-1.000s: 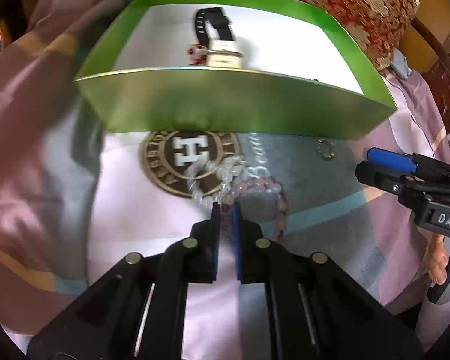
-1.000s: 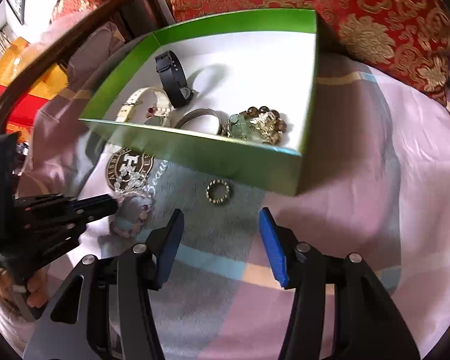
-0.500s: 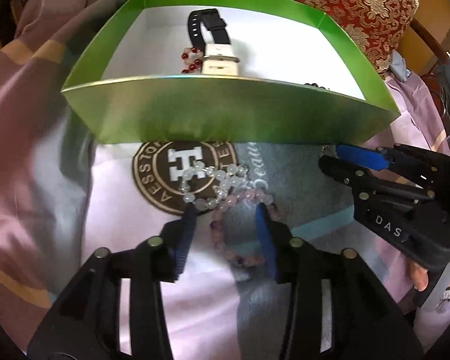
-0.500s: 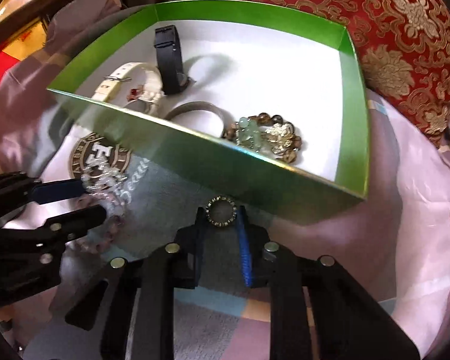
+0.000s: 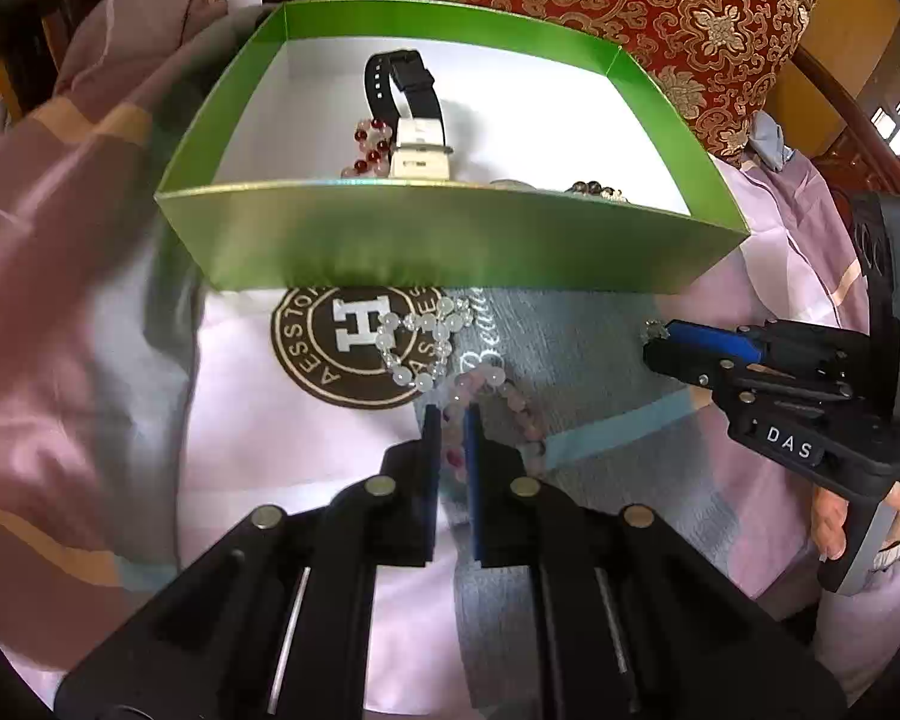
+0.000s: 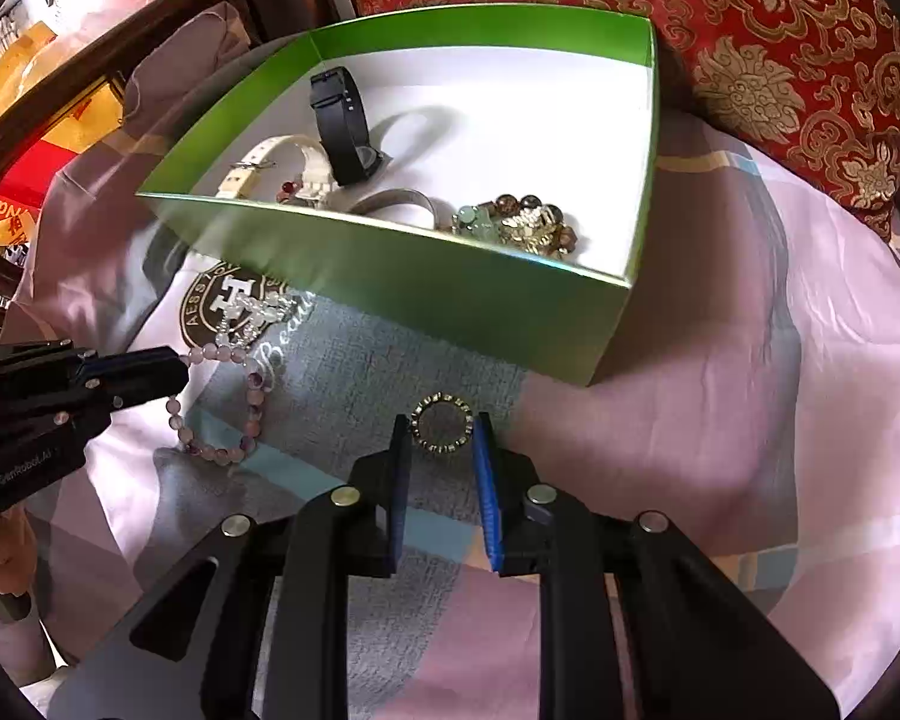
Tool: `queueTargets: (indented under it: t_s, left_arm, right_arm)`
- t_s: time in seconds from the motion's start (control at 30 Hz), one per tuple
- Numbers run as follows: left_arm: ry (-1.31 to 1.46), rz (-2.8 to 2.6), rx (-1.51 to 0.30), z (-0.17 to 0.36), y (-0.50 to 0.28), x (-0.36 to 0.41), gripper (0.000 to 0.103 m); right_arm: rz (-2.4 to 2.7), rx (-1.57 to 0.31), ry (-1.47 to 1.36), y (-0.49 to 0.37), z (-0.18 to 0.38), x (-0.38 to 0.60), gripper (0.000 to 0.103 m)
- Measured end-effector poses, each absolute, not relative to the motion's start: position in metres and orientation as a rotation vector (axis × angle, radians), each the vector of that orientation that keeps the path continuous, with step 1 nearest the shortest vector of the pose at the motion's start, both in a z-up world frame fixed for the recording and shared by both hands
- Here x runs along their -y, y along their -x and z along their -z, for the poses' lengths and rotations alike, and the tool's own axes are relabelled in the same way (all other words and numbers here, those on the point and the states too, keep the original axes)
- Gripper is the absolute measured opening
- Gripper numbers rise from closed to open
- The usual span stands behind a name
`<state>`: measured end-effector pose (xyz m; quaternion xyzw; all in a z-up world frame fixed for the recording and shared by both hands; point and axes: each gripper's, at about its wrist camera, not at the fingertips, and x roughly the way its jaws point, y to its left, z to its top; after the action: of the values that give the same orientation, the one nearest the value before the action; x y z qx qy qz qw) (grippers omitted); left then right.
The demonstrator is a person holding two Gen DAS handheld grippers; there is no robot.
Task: Organize jewelry
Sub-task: 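Grasp the pink bead bracelet with the left gripper while the right gripper grasps the gold-beaded ring, then lift the pink bracelet with the left gripper while the right gripper lifts the beaded ring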
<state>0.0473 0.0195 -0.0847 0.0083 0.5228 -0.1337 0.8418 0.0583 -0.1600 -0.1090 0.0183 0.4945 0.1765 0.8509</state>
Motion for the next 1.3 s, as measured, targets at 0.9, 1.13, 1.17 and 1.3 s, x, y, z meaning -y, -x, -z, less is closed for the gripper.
queueTargets:
  t_s: [0.9, 1.13, 1.17, 1.3]
  left_arm:
    - [-0.047, 0.166, -1.107, 0.102, -0.084, -0.024, 0.029]
    - [-0.038, 0.222, -1.114, 0.102, -0.079, -0.018, 0.008]
    - [-0.056, 0.218, -1.105, 0.100, -0.076, -0.015, 0.007]
    - [-0.040, 0.251, -1.068, 0.084, -0.066, -0.009, 0.007]
  right_arm:
    - [-0.405, -1.051, -0.065, -0.063, 0.114, 0.156, 0.021]
    - [-0.403, -1.052, -0.073, -0.063, 0.114, 0.156, 0.021]
    - [-0.403, -1.050, -0.073, -0.062, 0.114, 0.156, 0.021]
    - [-0.406, -1.037, -0.079, -0.059, 0.109, 0.158, 0.021]
